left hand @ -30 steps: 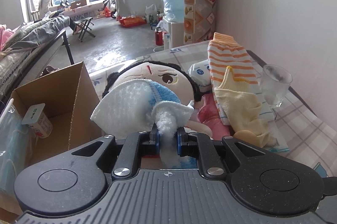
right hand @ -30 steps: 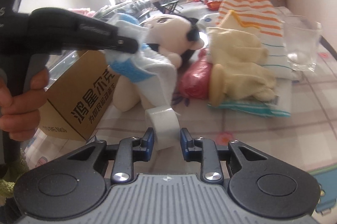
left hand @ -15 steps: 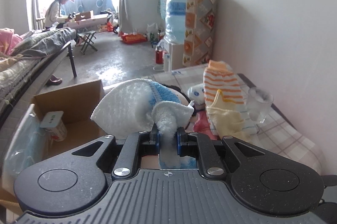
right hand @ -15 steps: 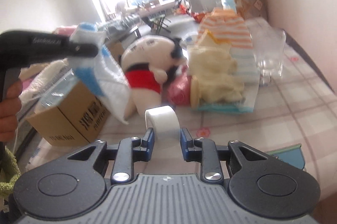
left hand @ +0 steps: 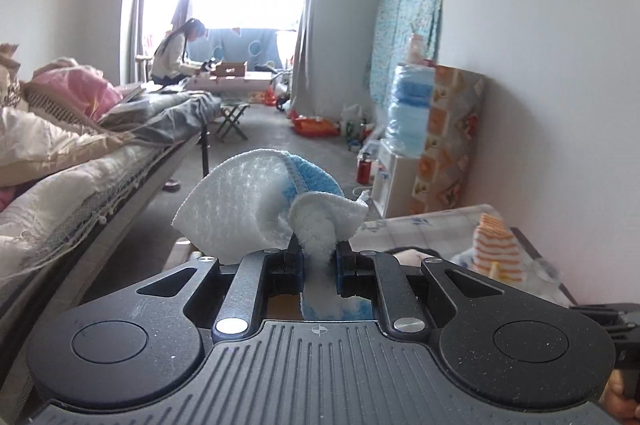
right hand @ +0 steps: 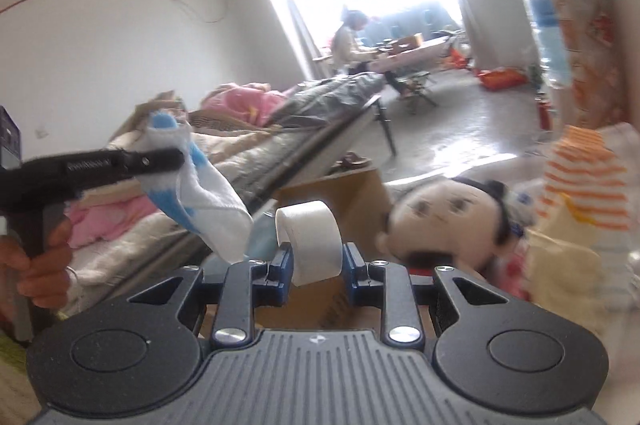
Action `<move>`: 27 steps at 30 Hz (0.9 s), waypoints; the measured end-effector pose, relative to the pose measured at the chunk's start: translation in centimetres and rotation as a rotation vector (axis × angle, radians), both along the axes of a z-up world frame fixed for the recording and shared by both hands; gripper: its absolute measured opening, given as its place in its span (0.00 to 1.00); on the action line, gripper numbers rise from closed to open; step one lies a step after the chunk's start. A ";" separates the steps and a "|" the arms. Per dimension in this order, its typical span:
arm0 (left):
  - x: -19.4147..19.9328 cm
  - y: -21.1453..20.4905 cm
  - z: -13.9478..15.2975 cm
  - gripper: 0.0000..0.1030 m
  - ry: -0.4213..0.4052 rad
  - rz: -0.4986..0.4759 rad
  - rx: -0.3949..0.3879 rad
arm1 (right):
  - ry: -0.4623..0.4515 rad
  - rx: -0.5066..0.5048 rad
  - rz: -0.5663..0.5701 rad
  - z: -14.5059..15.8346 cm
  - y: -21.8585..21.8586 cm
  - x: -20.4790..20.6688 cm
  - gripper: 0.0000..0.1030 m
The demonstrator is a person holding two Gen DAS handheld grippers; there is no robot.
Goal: Organize soft objects
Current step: 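Carry the towel and tape roll to the box and release the tape roll from the right tool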
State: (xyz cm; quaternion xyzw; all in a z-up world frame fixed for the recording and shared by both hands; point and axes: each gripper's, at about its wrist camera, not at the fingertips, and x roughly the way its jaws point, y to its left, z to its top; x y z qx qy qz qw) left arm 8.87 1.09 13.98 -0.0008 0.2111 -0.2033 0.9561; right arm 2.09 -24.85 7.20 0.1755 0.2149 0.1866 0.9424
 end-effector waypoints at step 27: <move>20.3 0.1 -10.5 0.12 0.404 0.073 0.084 | 0.411 -0.550 0.196 -3.4 14.4 28.3 0.28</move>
